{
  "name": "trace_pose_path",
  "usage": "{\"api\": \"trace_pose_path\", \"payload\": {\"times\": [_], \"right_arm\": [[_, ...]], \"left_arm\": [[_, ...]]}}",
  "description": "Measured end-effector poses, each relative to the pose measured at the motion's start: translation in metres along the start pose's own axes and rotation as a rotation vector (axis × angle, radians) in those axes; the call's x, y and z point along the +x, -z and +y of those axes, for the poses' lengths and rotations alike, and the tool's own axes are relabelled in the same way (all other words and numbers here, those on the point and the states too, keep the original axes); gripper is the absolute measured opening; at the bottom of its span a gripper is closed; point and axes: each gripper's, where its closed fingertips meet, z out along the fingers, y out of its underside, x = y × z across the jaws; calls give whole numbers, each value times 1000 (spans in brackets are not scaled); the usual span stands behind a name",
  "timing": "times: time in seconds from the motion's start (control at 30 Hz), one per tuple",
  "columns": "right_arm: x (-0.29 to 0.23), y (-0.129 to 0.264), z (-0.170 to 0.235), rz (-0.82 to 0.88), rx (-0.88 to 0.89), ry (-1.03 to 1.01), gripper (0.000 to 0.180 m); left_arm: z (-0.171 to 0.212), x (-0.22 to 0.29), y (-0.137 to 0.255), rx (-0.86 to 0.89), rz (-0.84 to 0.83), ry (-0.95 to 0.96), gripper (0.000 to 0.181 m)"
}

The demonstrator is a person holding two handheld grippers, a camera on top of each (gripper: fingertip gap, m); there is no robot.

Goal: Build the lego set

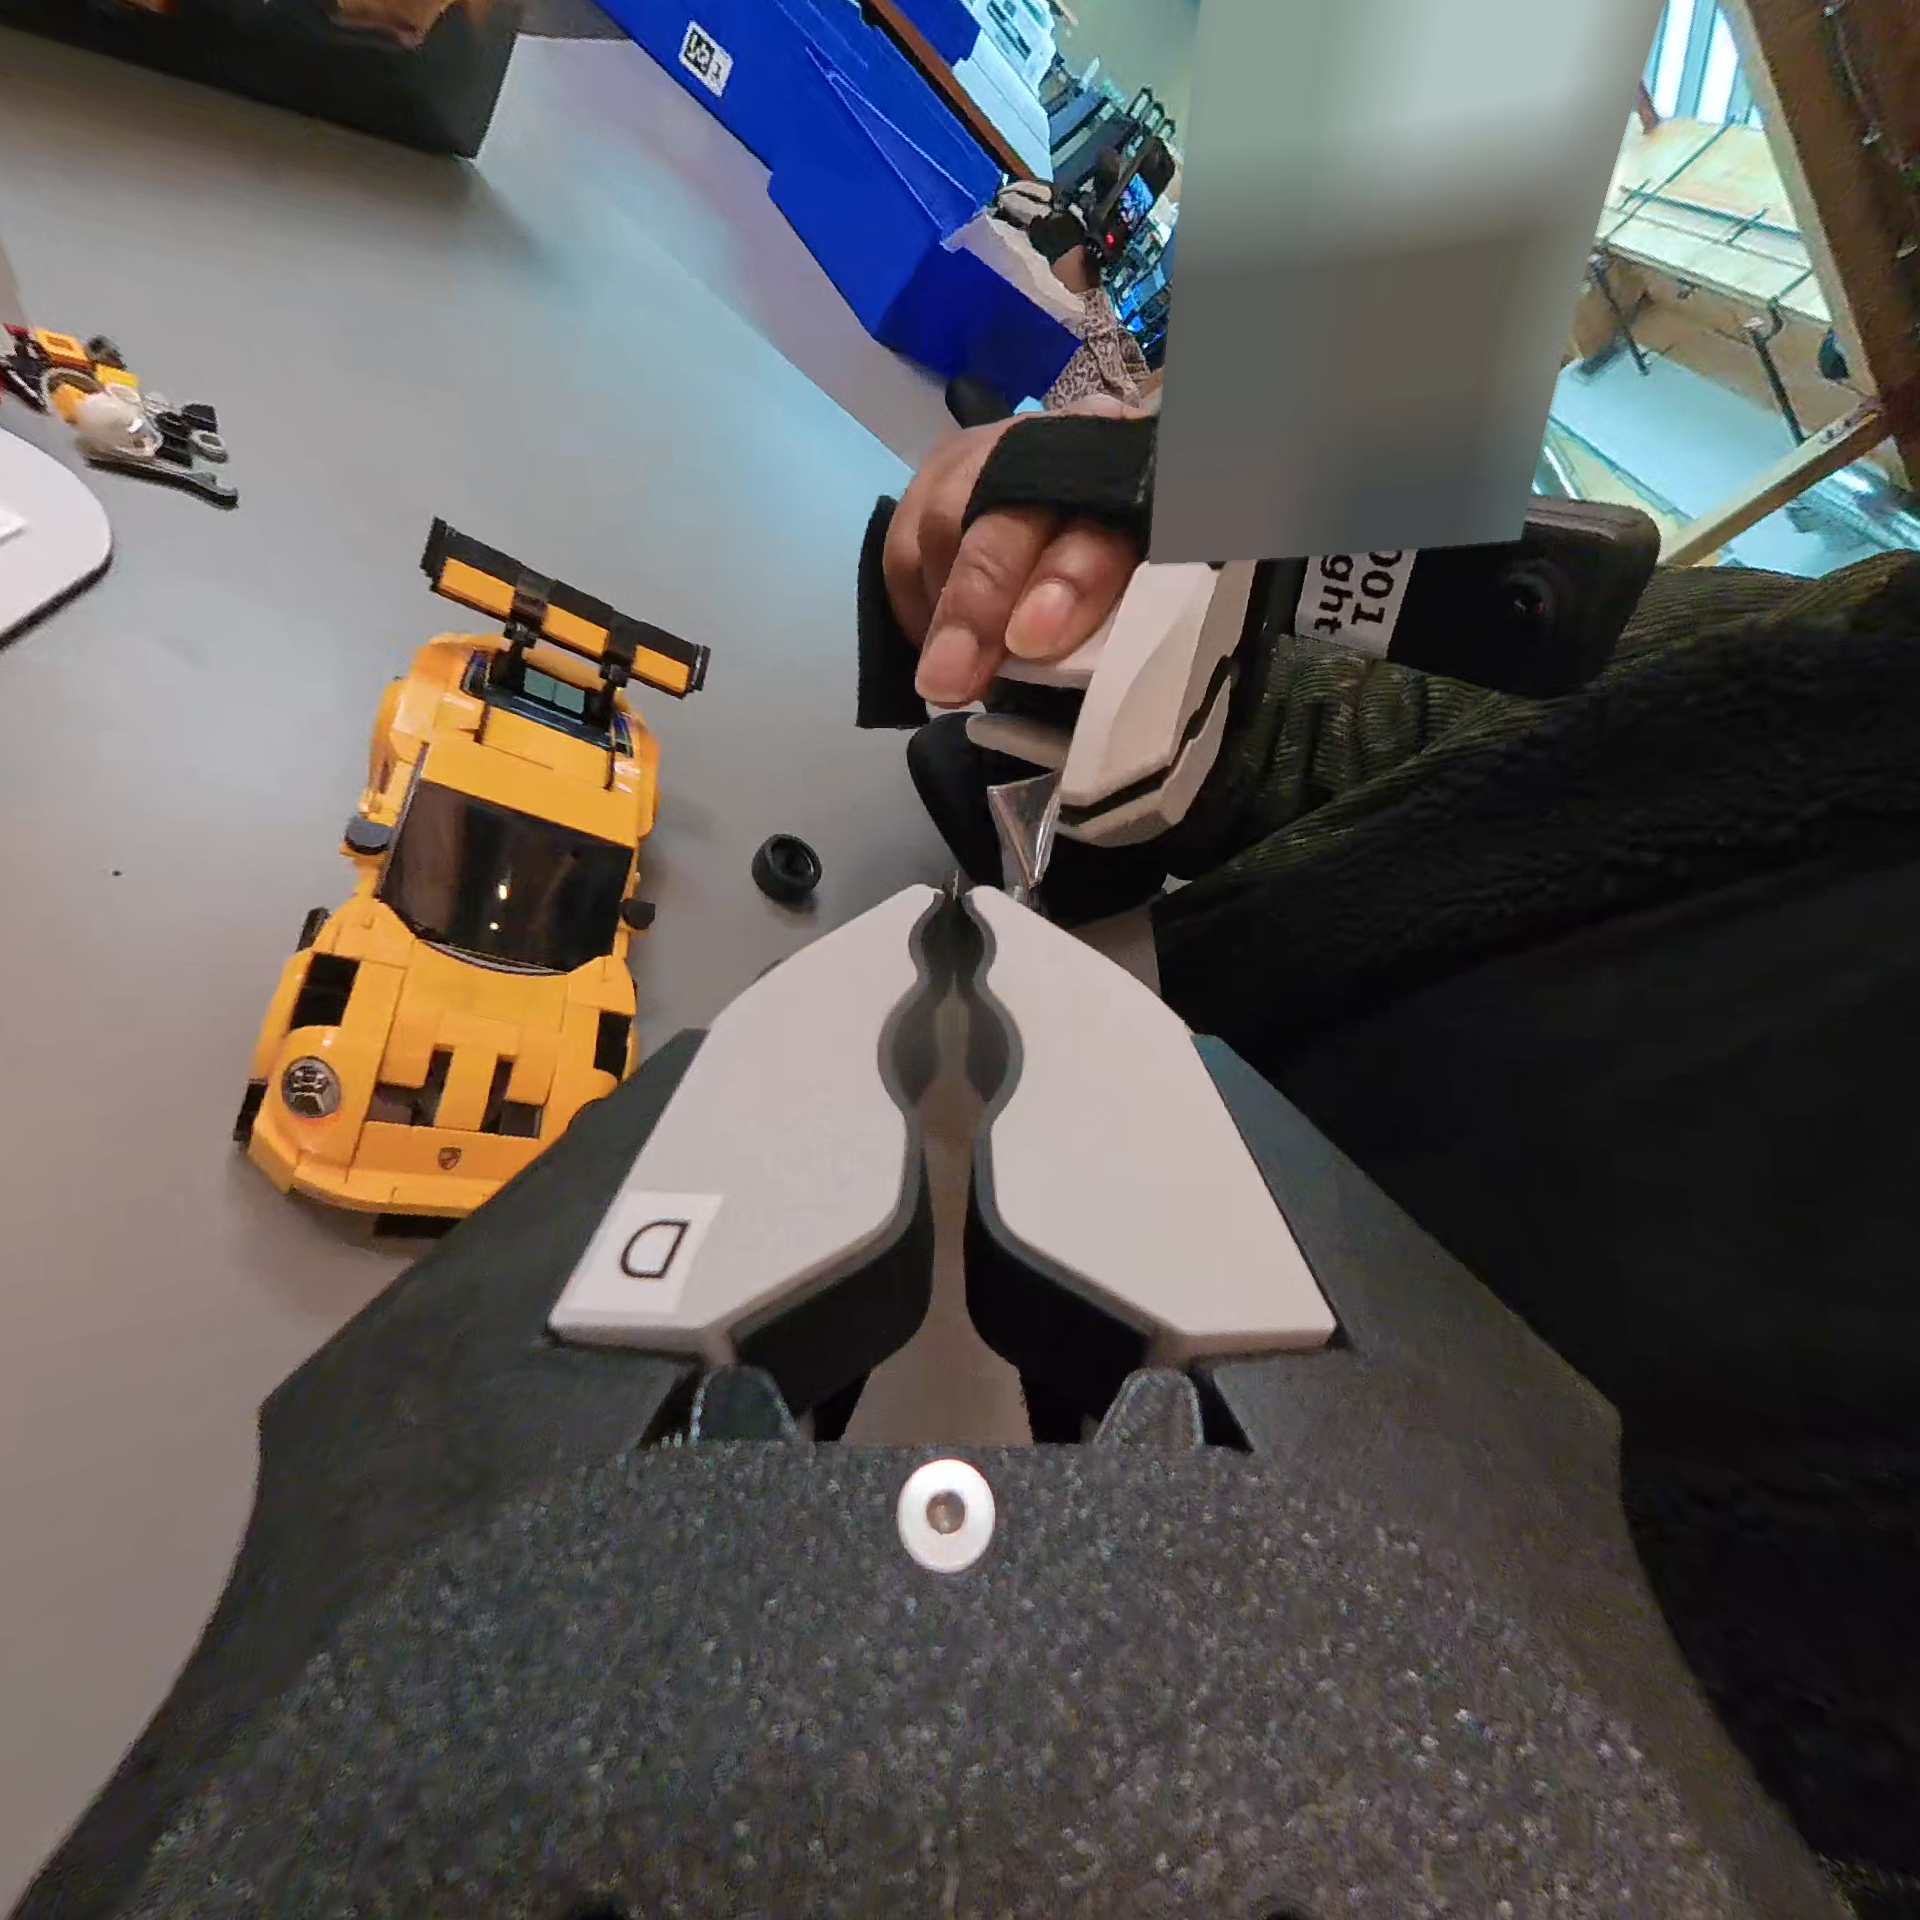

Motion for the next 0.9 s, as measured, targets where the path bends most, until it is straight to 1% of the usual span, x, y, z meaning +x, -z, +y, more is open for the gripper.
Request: {"api": "trace_pose_path", "payload": {"times": [0.1,0.2,0.23,0.3,0.37,0.43,0.67,0.8,0.87,0.9], "right_arm": [[2,0,2,-28,11,-109,0],[1,0,1,-51,22,-174,0],[0,0,1,-60,21,-186,0],[-2,-1,1,-73,13,-193,0],[-5,-2,1,-91,7,-203,0],[-7,-2,0,-110,10,-221,0],[-9,-4,5,-147,-32,-320,0],[-7,-5,11,-147,-87,-375,0],[-7,-5,9,-156,-90,-403,0],[-7,-5,9,-161,-93,-415,0]], "left_arm": [[0,3,-2,4,13,-2,0],[-3,7,-3,19,23,-23,1],[-3,9,-3,19,32,-28,9],[0,13,-4,4,51,-36,20],[4,15,-7,-15,52,-53,26],[7,14,-12,-34,39,-80,28],[16,3,-24,-131,-132,-229,35],[13,-6,-20,-136,-312,-301,42],[11,-10,-19,-134,-397,-344,39],[10,-10,-19,-131,-410,-356,35]]}}
